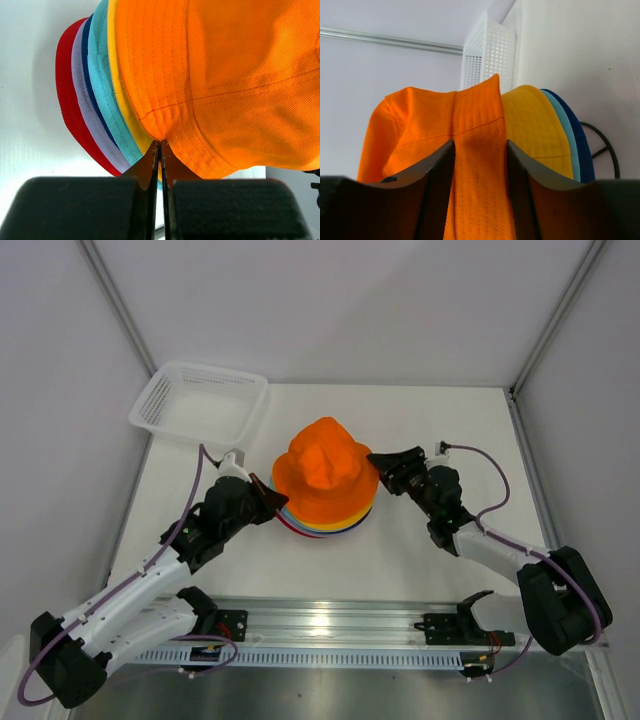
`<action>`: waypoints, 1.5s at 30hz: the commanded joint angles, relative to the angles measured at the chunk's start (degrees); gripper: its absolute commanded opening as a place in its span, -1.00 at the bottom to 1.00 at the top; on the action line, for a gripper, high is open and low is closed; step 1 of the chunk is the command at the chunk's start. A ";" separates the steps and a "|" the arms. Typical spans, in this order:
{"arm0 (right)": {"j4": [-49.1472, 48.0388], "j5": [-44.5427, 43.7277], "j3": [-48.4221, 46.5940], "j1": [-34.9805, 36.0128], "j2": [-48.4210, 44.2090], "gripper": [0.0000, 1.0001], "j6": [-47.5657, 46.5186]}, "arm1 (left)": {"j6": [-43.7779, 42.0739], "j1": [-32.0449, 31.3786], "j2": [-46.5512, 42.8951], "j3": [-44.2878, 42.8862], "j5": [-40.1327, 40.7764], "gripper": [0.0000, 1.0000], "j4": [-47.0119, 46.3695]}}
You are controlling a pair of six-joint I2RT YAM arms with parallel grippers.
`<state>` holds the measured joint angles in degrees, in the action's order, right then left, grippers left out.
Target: Stack the hats
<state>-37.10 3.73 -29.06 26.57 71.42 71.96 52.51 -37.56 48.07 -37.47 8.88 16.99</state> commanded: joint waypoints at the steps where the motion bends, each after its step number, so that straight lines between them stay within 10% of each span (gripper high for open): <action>1: -4.82 -0.66 -0.30 0.59 2.49 -0.06 2.56 | 0.31 -0.76 -0.09 -0.32 0.52 -0.99 -1.17; 6: -5.35 0.67 -0.65 0.68 4.34 -1.00 1.95 | 0.14 -0.85 -0.61 -0.41 1.22 -0.99 -0.91; 29: 17.85 -11.55 -8.47 9.12 8.74 -1.00 -21.07 | -0.74 -0.85 -1.49 -0.93 3.42 -0.98 0.76; 38: 22.07 -11.02 -13.65 9.20 7.42 -1.00 -25.81 | -6.89 3.71 -6.15 -9.98 5.19 0.27 5.68; 45: 22.07 -9.36 -14.89 9.12 9.35 -1.00 -25.65 | -7.96 16.01 -4.66 -10.17 -6.49 0.29 -0.71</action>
<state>-16.45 -5.98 -42.06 35.11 79.42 47.83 46.33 -24.88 41.78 -47.42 9.41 20.18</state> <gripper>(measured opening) 0.010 0.651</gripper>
